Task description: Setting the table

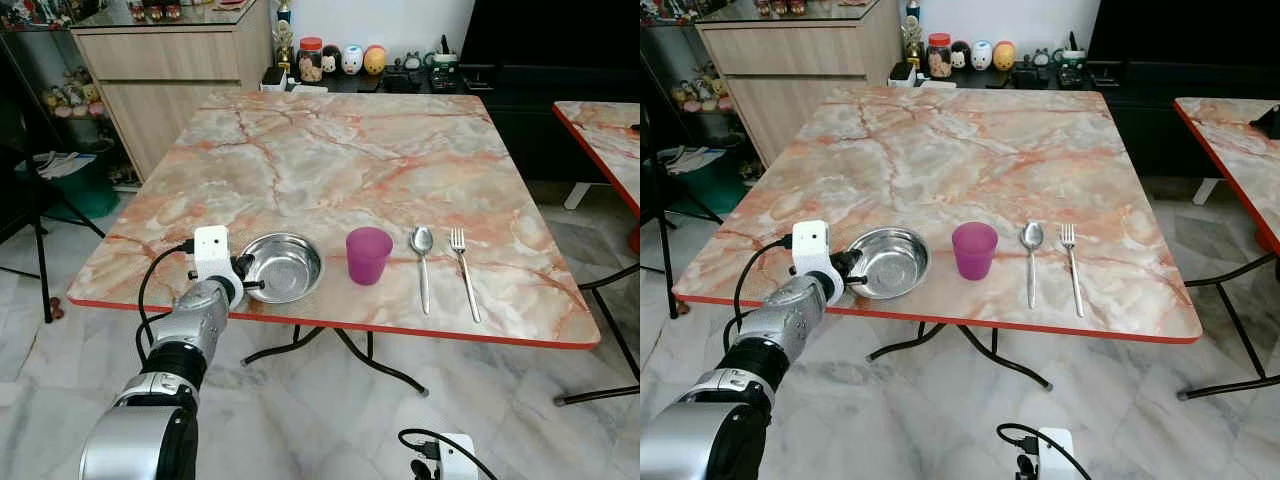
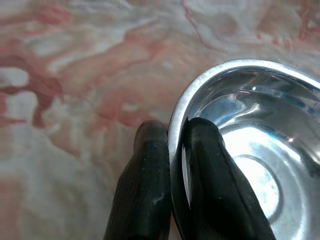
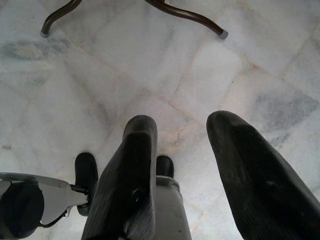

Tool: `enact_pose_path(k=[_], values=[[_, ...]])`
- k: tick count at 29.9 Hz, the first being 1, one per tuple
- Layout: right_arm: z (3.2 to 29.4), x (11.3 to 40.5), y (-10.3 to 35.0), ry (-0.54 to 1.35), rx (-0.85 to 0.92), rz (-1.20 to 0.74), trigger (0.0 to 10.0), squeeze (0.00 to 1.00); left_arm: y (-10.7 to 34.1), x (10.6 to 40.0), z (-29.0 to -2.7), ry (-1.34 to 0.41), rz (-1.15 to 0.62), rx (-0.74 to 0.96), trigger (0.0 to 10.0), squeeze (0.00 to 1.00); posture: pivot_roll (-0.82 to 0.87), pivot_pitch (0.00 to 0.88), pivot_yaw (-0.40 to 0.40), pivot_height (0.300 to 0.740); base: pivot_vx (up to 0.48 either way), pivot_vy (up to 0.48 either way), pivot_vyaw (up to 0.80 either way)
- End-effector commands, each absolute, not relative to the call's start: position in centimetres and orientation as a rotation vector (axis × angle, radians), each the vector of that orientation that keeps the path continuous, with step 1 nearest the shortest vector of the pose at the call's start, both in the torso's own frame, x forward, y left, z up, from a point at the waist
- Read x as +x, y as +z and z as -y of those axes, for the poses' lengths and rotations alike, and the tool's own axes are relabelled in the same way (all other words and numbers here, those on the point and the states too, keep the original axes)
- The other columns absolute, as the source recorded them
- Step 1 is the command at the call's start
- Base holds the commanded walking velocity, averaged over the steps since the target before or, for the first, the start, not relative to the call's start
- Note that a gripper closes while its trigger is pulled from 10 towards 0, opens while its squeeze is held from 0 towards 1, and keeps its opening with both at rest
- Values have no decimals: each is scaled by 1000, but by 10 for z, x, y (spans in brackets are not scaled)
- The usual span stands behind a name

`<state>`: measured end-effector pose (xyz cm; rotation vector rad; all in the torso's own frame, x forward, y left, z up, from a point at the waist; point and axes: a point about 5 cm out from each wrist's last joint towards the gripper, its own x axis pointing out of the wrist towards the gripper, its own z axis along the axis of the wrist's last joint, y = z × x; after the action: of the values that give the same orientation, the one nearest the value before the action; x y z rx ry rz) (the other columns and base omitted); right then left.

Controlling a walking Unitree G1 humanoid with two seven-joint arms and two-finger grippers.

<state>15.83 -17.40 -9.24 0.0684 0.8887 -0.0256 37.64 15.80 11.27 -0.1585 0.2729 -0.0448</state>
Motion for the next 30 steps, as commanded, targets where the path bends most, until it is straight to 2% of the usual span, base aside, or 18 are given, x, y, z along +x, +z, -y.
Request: enact_pose_path(k=[1,5,9,10,11,12,13,18,20,23,25,30], values=[[174,157,-93,-25,69,-900,10000,0,116,377,-160,-19,-255,-143,0,0,98,0,-4,740,0,0,0],[174,157,-93,-27,67,-898,10000,0,120,377,-163,14,-186,-158,0,0,93,0,-5,740,0,0,0],[174,157,-93,-30,66,-897,10000,0,134,375,-169,30,-39,-233,0,0,94,0,-5,740,0,0,0],[174,157,-93,-30,66,-897,10000,0,137,374,-169,24,-17,-256,1059,0,94,0,-5,740,0,0,0],[174,156,-93,-30,65,-897,10000,0,140,373,-171,33,19,-277,4510,0,88,0,-3,740,0,0,0],[174,156,-93,-30,65,-897,10000,0,143,372,-172,40,46,-291,4510,0,88,0,-3,740,0,0,0],[175,156,-93,-30,63,-897,10000,0,147,369,-172,46,89,-357,10000,0,84,0,-2,740,0,0,0],[175,156,-93,-31,61,-896,10000,0,153,365,-167,12,154,-445,10000,0,82,0,-8,740,0,0,0],[176,155,-94,-32,60,-896,10000,0,158,364,-167,22,184,-548,10000,0,80,0,-10,740,0,0,0],[176,155,-94,-33,59,-897,10000,0,162,364,-167,24,206,-603,10000,0,76,0,-12,740,0,0,0],[176,154,-94,-34,58,-898,10000,0,171,363,-166,10,250,-722,10000,0,72,0,-13,740,0,0,0],[177,154,-94,-33,55,-899,10000,0,193,362,-154,-76,333,-705,10000,0,72,0,-19,740,0,0,0]])
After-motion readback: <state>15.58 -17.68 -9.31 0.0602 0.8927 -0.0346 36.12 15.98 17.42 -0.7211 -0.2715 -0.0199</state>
